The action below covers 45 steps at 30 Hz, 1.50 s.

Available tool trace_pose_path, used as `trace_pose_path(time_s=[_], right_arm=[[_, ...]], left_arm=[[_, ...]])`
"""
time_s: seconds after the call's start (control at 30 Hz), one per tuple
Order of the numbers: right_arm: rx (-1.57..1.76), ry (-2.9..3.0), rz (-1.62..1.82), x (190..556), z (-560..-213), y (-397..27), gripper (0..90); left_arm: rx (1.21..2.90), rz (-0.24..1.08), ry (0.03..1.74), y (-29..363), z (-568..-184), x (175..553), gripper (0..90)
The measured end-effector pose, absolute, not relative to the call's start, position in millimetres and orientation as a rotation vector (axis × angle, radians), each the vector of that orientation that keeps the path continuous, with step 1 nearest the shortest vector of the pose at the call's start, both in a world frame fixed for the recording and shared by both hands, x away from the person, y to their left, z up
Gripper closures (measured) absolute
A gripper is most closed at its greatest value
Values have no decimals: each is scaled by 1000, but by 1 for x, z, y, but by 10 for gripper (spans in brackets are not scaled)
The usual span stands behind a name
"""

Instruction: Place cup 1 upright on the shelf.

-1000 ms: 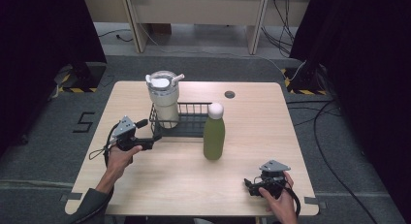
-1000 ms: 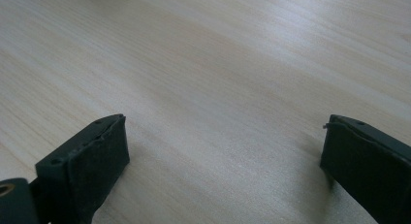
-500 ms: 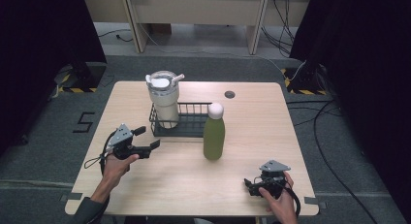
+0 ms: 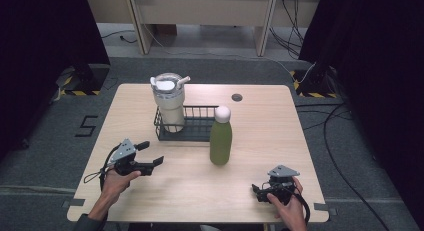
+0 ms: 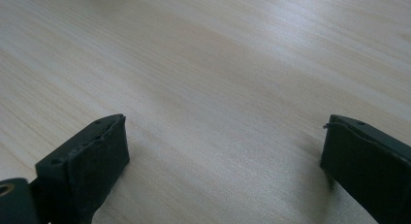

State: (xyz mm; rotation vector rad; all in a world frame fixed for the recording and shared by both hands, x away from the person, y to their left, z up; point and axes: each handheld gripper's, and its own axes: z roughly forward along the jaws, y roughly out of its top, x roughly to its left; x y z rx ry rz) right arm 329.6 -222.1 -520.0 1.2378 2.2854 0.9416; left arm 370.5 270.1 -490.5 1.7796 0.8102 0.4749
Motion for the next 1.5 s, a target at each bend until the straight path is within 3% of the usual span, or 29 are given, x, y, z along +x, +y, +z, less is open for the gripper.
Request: trace_pose_path(time_s=[1.5], right_arm=[[1232, 2291, 941, 328, -520, -222, 36]], left_arm=[[2024, 411, 865, 281, -522, 329, 147]])
